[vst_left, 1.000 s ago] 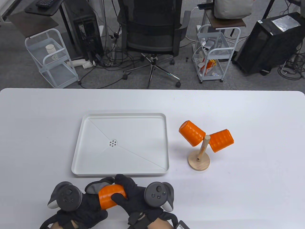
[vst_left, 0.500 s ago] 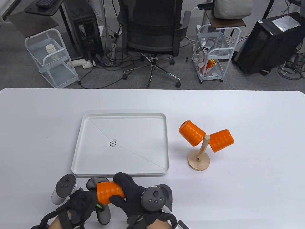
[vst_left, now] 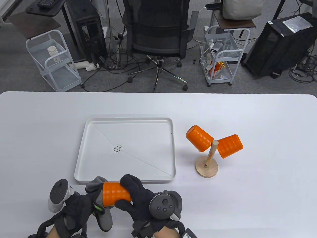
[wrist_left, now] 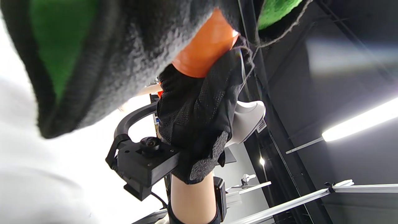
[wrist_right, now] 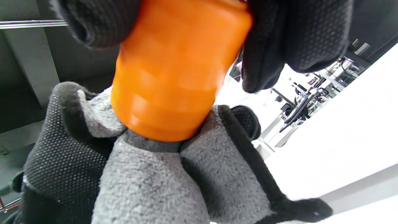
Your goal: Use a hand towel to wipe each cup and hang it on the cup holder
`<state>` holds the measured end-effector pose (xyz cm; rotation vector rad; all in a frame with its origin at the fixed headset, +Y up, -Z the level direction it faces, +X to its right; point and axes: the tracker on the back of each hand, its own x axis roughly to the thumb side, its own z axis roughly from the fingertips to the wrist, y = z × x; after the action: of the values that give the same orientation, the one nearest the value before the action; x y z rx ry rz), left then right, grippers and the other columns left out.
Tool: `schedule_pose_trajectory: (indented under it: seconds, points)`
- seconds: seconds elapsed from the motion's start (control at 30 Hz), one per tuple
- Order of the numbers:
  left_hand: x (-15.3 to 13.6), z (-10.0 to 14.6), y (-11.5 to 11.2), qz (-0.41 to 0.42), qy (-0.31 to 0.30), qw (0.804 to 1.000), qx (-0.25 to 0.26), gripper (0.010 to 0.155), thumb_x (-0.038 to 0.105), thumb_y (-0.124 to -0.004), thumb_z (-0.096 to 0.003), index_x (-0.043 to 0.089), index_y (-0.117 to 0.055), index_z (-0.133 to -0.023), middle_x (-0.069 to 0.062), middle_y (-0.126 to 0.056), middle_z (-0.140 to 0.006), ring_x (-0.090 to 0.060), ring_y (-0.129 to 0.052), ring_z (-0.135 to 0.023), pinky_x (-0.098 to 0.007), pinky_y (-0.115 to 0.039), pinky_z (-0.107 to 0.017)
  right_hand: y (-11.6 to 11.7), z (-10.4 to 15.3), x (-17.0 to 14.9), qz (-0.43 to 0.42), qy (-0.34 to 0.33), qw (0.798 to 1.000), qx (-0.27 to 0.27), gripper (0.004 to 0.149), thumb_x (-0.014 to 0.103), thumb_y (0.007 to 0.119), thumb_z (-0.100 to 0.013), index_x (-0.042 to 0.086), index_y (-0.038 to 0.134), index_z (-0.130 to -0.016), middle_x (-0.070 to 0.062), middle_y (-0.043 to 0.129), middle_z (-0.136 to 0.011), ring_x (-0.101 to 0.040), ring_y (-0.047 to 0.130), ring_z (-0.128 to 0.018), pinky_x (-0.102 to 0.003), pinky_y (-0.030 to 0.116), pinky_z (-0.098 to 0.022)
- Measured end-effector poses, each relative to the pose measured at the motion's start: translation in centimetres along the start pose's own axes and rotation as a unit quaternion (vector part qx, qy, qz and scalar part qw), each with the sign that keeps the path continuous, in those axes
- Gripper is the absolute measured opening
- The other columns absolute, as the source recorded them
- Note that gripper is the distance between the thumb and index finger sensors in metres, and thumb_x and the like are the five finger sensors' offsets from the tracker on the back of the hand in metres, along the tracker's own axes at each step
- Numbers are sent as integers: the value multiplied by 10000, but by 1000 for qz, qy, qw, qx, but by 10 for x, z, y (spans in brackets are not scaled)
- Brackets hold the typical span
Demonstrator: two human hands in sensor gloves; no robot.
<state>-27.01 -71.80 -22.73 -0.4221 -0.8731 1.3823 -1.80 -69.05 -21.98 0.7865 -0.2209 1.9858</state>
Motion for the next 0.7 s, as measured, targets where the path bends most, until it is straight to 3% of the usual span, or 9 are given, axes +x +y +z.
schedule_pose_trajectory:
  seconds: [0.4,0.7]
  points:
    - [12,14,15,-37,-20,995,92,993,817,-367,-339,227,-364,-1138,-55,-319,-1248,-539,-426,-1081,-707,-467,-723,-9,1,-8,-24,21,999,-22,738,527,713,-456,191,389,-1027,-199,579,-1042,-431,949,-663,-596,805,-541]
    - [16,11,8,-92,-16,994,62,895,754,-381,-389,287,-303,-1148,-82,-248,-1246,-563,-505,-1056,-718,-498,-717,-5,1,-9,-26,25,999,-11,737,533,708,-457,189,392,-1028,-194,591,-1038,-422,953,-661,-590,811,-539]
